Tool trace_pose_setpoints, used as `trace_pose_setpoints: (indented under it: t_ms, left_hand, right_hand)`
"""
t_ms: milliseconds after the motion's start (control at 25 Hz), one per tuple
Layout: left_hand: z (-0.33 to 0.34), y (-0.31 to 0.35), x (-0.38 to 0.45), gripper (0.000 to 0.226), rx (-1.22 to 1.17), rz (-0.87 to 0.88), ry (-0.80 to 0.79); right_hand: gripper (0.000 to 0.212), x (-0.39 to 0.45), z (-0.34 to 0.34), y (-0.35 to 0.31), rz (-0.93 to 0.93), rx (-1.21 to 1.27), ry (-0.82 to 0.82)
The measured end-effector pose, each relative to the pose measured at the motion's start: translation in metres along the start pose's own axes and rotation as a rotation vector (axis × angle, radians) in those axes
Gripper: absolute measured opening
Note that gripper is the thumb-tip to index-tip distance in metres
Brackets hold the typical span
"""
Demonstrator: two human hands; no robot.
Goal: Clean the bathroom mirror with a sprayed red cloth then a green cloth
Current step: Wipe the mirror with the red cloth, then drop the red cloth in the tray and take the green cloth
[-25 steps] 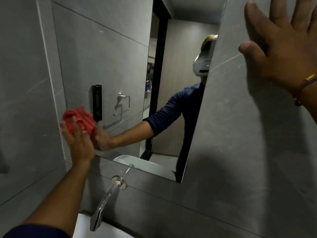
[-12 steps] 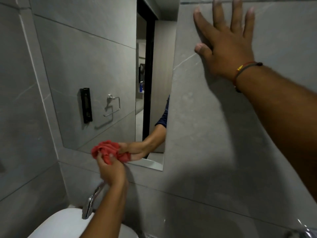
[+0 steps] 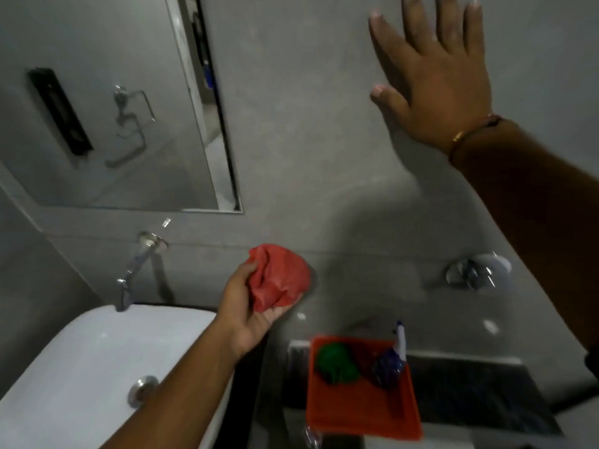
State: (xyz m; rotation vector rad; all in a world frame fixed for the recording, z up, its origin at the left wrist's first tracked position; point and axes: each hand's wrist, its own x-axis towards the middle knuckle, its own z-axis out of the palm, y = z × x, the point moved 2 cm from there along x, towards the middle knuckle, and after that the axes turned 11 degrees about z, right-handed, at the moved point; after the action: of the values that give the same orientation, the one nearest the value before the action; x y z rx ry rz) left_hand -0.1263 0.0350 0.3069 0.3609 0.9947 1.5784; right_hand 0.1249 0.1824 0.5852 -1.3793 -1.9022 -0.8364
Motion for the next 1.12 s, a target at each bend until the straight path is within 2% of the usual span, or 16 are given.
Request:
trace_pose_setpoints:
  t_ms: [80,160,320,440,640,720,800,840,880,920,960,1000,1040,1120]
  left_hand:
    - [-0.022,-0.054,-0.004,0.046,0.1,-0.163,-0.028]
    - [-0.034,-0.116,-0.007,0.041,0.244,-0.254,-0.03]
    - [-0.054,-0.233,0.01,0.048,0.713,-0.241,-0.068]
    - [-0.068,-0.296,0.023,0.035,1.056,-0.159,-0.316]
    - [-0.114,-0.369,0.038,0.044,1.677,0.277,-0.793]
    - [-0.134,-0.388,0.04,0.046,1.893,0.308,-0.904]
    - [-0.136,-0.392,0.031,0.061,2.031,0.213,-0.96]
    - [-0.131,-0.392,0.03,0.073,2.036,0.285,-0.956]
    - [-0.122,-0.387,0.033,0.081,1.996,0.261,-0.936]
    - [-0.111,-0.378,0.04,0.079,1.909,0.182,-0.874]
    - [-0.103,-0.371,0.047,0.065,1.826,0.236,-0.754]
    - [-0.096,-0.364,0.058,0.048,1.771,0.361,-0.617]
    - [-0.089,-0.36,0.072,0.041,1.764,0.45,-0.539]
    - [-0.074,-0.363,0.102,0.045,1.849,0.442,-0.574]
  right_hand:
    - [0.077,-0.03,0.02,0.016,0.03,-0.036,-0.046]
    - [0.082,-0.068,0.043,0.022,0.074,-0.05,-0.041]
    - [0.084,-0.17,0.107,0.032,0.08,-0.047,-0.082]
    - [0.091,-0.236,0.151,0.038,0.066,-0.061,-0.155]
    - [0.086,-0.295,0.195,0.042,0.091,-0.062,-0.125]
    - [0.082,-0.299,0.201,0.041,0.112,-0.034,-0.098]
    - [0.078,-0.298,0.202,0.04,0.12,-0.019,-0.071]
    - [0.077,-0.297,0.202,0.041,0.124,-0.011,-0.06]
    - [0.076,-0.297,0.203,0.041,0.128,-0.003,-0.056]
    - [0.075,-0.297,0.202,0.042,0.133,0.002,-0.056]
    - [0.075,-0.297,0.202,0.041,0.136,0.002,-0.055]
    - [0.075,-0.296,0.202,0.041,0.137,0.001,-0.051]
    - [0.075,-0.296,0.202,0.041,0.136,0.002,-0.049]
    - [0.075,-0.296,0.201,0.041,0.13,0.003,-0.046]
